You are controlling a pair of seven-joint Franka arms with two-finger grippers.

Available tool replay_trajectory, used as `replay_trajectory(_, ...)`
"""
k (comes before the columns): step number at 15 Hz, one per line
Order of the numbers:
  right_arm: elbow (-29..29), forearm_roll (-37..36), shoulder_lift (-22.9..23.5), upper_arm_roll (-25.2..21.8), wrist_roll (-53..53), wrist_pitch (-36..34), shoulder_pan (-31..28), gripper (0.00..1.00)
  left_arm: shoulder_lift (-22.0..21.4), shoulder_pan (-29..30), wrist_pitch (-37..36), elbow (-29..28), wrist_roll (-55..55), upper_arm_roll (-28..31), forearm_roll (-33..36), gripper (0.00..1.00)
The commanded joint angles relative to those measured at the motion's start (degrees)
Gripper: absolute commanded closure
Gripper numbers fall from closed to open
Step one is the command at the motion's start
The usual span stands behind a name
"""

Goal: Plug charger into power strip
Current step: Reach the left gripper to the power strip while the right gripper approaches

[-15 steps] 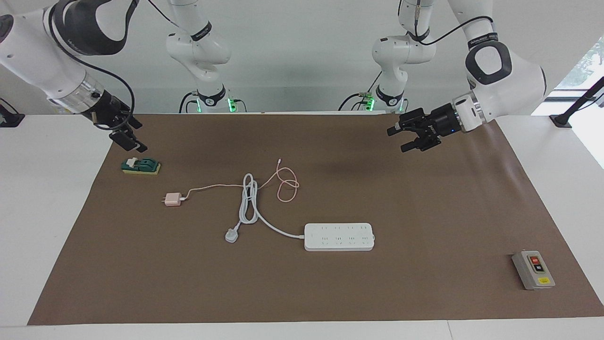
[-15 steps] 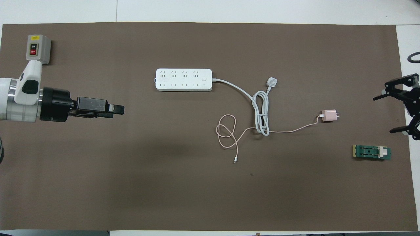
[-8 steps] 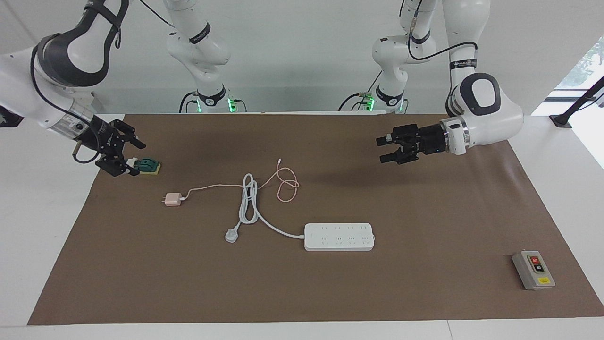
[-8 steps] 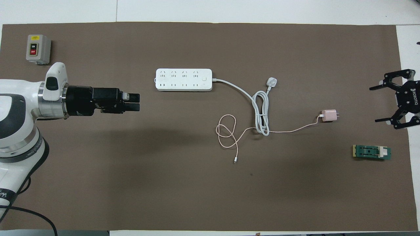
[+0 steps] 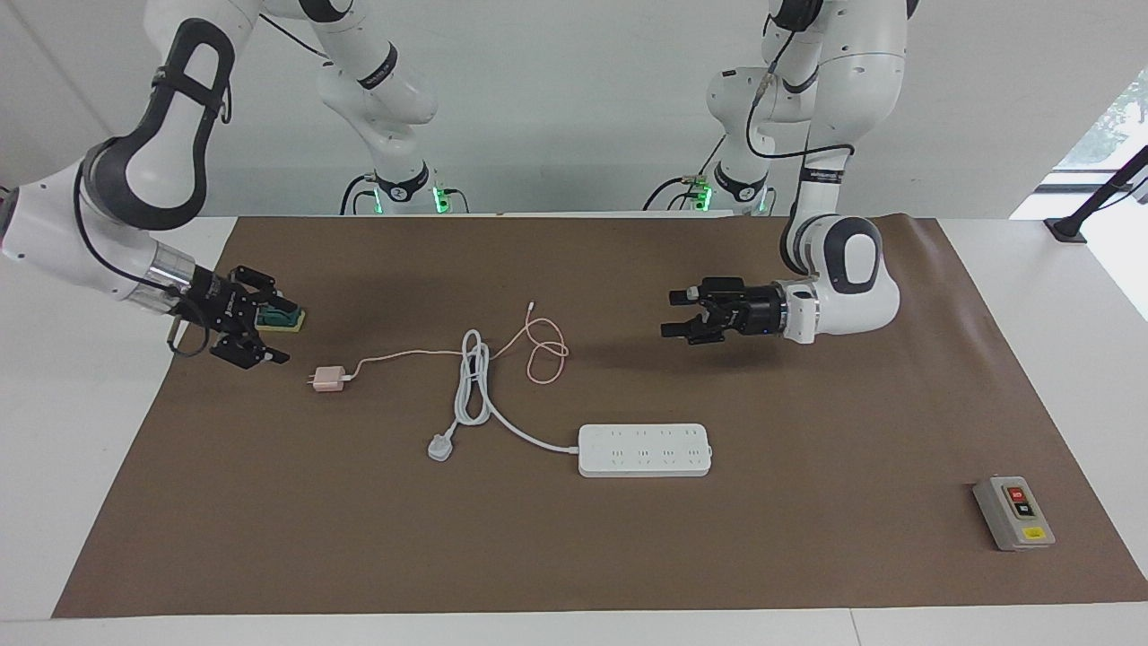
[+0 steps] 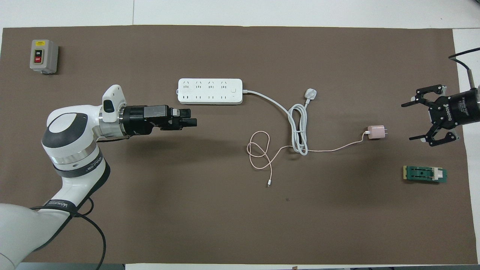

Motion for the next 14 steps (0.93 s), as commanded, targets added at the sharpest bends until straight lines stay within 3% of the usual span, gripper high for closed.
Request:
replay_trajectory(1,2.2,1.1,3.0,0.4,-5.1,-1.2,-1.2,0.00,-0.9,-4.3,1.9,-0.6,0.5,0.7,-5.6,0.00)
replay_trajectory(7,-2.2,1.9,4.1,0.4,-12.6,2.9,-1.6,0.00,-0.6,-4.5,2.9,0.2,0.5,0.8,-5.5,0.00)
replay_trajectory(14,-7.2,6.2,4.0,0.1,-12.7,6.5,-3.6,0.00,-0.5,-3.7,7.1,-0.4,0.8,1.0,-4.7,0.00)
